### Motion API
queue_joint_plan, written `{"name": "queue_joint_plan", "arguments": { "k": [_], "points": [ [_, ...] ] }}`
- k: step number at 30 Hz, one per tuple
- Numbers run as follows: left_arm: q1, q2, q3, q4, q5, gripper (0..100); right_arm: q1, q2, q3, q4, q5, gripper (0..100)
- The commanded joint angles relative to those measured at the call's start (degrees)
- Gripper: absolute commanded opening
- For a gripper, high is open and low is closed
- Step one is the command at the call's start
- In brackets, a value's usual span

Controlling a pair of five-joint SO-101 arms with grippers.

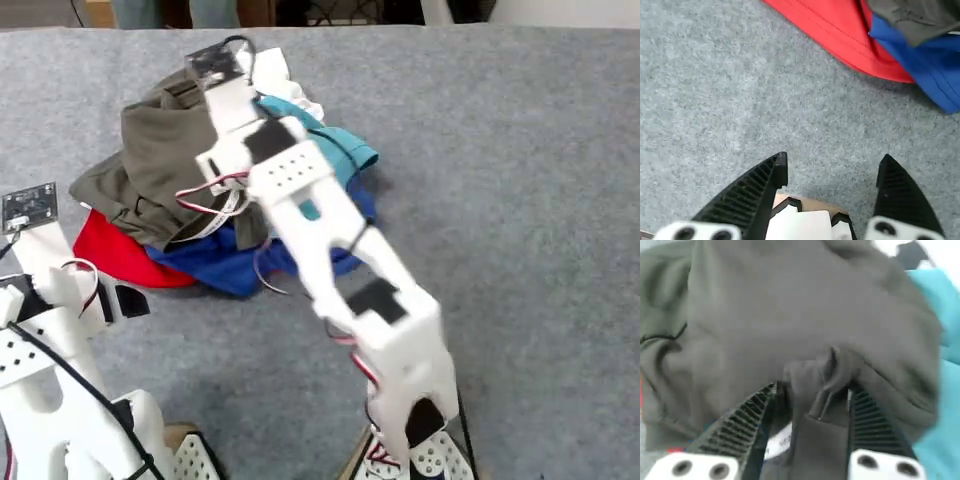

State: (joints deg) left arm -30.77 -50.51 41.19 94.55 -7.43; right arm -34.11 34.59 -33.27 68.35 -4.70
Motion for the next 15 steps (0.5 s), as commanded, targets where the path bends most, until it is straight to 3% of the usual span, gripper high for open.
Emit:
{"name": "queue_joint_plan", "arguments": {
  "k": [1, 5, 8, 11, 15],
  "points": [
    [-0.4, 0.3, 0.0, 0.0, 0.1, 30, -0.6, 10.2, -15.5, 4.9, -0.4, 26.0],
    [-0.4, 0.4, 0.0, 0.0, 0.1, 30, 0.8, 20.4, -30.0, 13.6, -0.4, 29.7],
    [-0.4, 0.3, 0.0, 0.0, 0.1, 30, 2.1, 26.1, -42.1, 19.3, -0.2, 20.4],
    [-0.4, 0.3, -0.1, 0.0, 0.1, 30, 3.3, 30.9, -52.6, 22.8, 0.9, 2.6],
    [-0.4, 0.3, -0.1, 0.0, 0.1, 30, 4.2, 35.1, -63.1, 29.6, 3.4, 3.3]
  ]
}}
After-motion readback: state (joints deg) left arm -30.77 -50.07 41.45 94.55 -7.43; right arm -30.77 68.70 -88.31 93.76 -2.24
